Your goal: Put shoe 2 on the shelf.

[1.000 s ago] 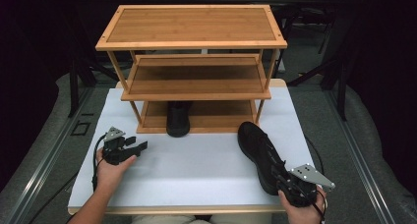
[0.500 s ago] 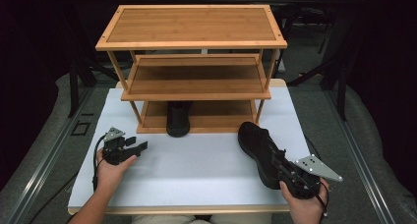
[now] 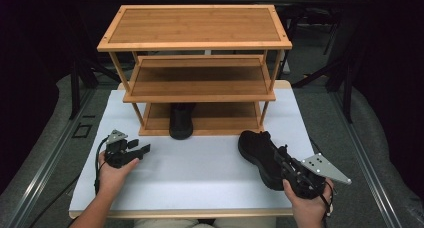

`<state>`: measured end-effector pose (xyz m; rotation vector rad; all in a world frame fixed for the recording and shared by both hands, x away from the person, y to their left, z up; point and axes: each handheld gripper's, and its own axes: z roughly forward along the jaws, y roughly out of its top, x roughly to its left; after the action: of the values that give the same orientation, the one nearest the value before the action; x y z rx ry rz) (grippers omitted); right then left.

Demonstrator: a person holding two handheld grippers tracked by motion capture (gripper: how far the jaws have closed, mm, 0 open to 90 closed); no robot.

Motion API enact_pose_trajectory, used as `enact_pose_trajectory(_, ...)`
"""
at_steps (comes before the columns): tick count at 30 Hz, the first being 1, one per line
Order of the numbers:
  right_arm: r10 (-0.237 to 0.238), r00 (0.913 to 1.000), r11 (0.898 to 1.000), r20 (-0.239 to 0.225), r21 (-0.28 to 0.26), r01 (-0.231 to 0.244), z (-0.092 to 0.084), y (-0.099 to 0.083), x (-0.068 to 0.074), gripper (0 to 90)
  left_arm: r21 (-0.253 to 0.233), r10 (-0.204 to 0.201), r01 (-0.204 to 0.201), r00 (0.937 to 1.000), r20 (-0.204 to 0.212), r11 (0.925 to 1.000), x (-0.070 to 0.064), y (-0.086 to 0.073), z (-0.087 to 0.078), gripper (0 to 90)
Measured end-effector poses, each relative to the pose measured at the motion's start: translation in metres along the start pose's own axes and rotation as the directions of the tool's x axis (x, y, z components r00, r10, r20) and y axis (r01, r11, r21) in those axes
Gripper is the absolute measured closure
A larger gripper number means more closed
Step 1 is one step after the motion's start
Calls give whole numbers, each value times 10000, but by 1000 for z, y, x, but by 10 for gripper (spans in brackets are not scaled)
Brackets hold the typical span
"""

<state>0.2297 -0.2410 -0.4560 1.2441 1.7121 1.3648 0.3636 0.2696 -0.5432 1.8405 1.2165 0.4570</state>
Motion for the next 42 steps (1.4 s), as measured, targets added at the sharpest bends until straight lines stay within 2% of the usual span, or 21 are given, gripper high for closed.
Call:
enact_pose_trajectory(2,-86,10000,10000,23,0,86,1,2,2,813,3,3,-3,10000,2,10000,0,0,0,408)
enact_pose_trajectory(4,-132,9999,9996,-40,-233,131,3,5,5,813,-9,0,0,10000,-1,10000,0,0,0,408)
enact_pose_trajectory(7,-239,9997,9995,-102,-210,237,5,10,8,813,-18,-2,2,10000,4,10000,0,0,0,408)
enact_pose_trajectory(11,-254,9995,9991,-186,-336,247,6,8,10,813,-27,2,-2,10000,8,10000,0,0,0,408)
enact_pose_trajectory(16,-75,9997,9999,-235,116,78,2,-1,7,812,-23,8,-8,10000,24,10000,0,0,-2,408)
enact_pose_trajectory(17,-52,9999,9988,-164,495,60,-2,-11,5,811,37,28,-28,10000,-11,10000,1,0,-2,408)
enact_pose_trajectory(20,200,9998,9945,-90,1030,-190,-8,-28,-3,806,104,4,-4,10000,-9,9999,1,0,-2,408)
enact_pose_trajectory(21,200,9998,9945,-90,1030,-190,-8,-28,-3,806,104,4,-4,10000,-9,9999,1,0,-2,408)
enact_pose_trajectory(23,550,9984,9850,-108,1645,-524,-8,-39,-10,800,-26,1,-2,10000,-46,10000,0,-1,-1,408)
enact_pose_trajectory(24,794,9967,9761,-141,2038,-749,-8,-47,-15,796,-7,16,-17,10000,-37,10000,0,0,-2,408)
enact_pose_trajectory(27,984,9949,9677,-222,2353,-905,-10,-55,-19,785,23,-35,35,10000,-50,10000,1,0,-2,408)
enact_pose_trajectory(29,1010,9946,9660,-242,2414,-923,-10,-54,-20,776,45,-61,61,10000,-54,10000,1,-1,0,408)
enact_pose_trajectory(32,739,9972,9696,-112,2346,-693,-11,-47,-15,729,78,-30,30,10000,-86,10000,0,-1,-1,408)
enact_pose_trajectory(36,640,9979,9682,-71,2430,-603,-11,-37,-12,642,23,-61,61,10000,-24,10000,2,-1,-1,408)
enact_pose_trajectory(40,656,9977,9778,-148,2006,-613,-15,-27,-16,613,20,-78,78,10000,-8,10000,1,-1,-1,407)
enact_pose_trajectory(42,644,9974,9738,-331,2203,-555,-14,-18,-19,589,42,-77,77,10000,-18,10000,1,-1,-1,408)
